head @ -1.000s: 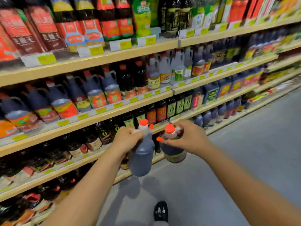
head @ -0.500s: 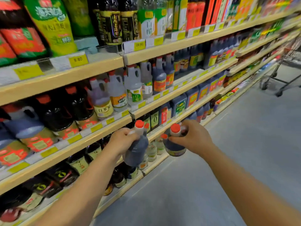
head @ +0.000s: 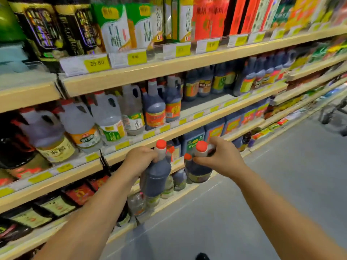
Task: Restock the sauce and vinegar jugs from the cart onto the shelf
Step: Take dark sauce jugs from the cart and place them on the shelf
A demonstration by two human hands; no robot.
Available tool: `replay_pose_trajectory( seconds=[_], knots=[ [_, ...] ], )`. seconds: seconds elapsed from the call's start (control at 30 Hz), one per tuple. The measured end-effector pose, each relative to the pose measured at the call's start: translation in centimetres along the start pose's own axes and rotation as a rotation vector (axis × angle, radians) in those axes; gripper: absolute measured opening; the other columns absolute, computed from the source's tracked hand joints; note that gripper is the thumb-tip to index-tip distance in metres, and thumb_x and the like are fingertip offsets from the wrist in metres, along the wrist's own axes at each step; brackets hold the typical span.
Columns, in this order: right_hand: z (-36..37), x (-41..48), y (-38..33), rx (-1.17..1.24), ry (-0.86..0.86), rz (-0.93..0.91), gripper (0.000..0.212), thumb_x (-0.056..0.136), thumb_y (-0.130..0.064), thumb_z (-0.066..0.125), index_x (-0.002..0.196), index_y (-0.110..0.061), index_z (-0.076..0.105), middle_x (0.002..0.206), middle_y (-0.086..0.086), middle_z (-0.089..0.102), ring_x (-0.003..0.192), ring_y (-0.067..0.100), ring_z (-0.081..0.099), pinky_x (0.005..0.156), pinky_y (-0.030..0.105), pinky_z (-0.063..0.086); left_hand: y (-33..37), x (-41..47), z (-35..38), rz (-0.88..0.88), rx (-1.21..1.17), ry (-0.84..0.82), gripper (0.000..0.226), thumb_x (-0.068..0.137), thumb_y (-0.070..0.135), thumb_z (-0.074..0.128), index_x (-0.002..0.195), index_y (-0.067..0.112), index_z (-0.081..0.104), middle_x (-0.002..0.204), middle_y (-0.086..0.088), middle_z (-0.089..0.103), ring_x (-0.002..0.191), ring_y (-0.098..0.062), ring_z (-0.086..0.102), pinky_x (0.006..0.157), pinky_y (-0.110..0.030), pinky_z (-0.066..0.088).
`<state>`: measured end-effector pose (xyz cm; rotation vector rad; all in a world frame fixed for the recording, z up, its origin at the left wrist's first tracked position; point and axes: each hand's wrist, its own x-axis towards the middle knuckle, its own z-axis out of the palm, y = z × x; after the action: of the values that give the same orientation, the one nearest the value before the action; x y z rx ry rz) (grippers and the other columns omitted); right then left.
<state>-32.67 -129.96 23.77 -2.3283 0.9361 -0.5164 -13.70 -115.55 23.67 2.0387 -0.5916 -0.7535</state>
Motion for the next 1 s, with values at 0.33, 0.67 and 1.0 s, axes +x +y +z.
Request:
replay_pose_trajectory(
  seconds=[0.33,0.67,1.0],
  knots=[
    [-5.6,11.8,6.4,0.219,0.102,-0.108,0.043,0.058,-0.052,0.075,0.071,-0.023,0.047,0.064,-0.006,0.055,0.063,0.003,0.051,0.052,0.021,0.039,5.3,6.2,8.0,-0.085,-0.14,0.111,0.013,0.042,0.018,0.055,0.033,0.016,0.046,0.049,-0.001,0.043,0.061,-0.021,0.035,0.06,-0.034,0.028],
    [-5.2,22.8,8.0,0.278,0.119,-0.298,0.031,0.059,-0.056,0.07,0.074,-0.047,0.044,0.077,-0.033,0.057,0.074,-0.012,0.055,0.058,0.008,0.039,7.8,15.8,12.3,0.026,-0.188,0.057,0.011,0.045,0.01,0.053,0.038,0.013,0.045,0.048,0.002,0.041,0.049,-0.009,0.036,0.045,-0.021,0.029],
    [-2.0,30.7,9.4,0.275,0.004,-0.293,0.044,0.056,-0.057,0.075,0.066,-0.031,0.04,0.064,-0.013,0.054,0.062,0.006,0.052,0.056,0.029,0.041,10.0,19.0,15.4,-0.112,-0.134,0.135,0.048,0.064,-0.005,0.057,0.024,0.02,0.052,0.033,0.01,0.048,0.043,-0.002,0.045,0.046,-0.014,0.034]
  ],
)
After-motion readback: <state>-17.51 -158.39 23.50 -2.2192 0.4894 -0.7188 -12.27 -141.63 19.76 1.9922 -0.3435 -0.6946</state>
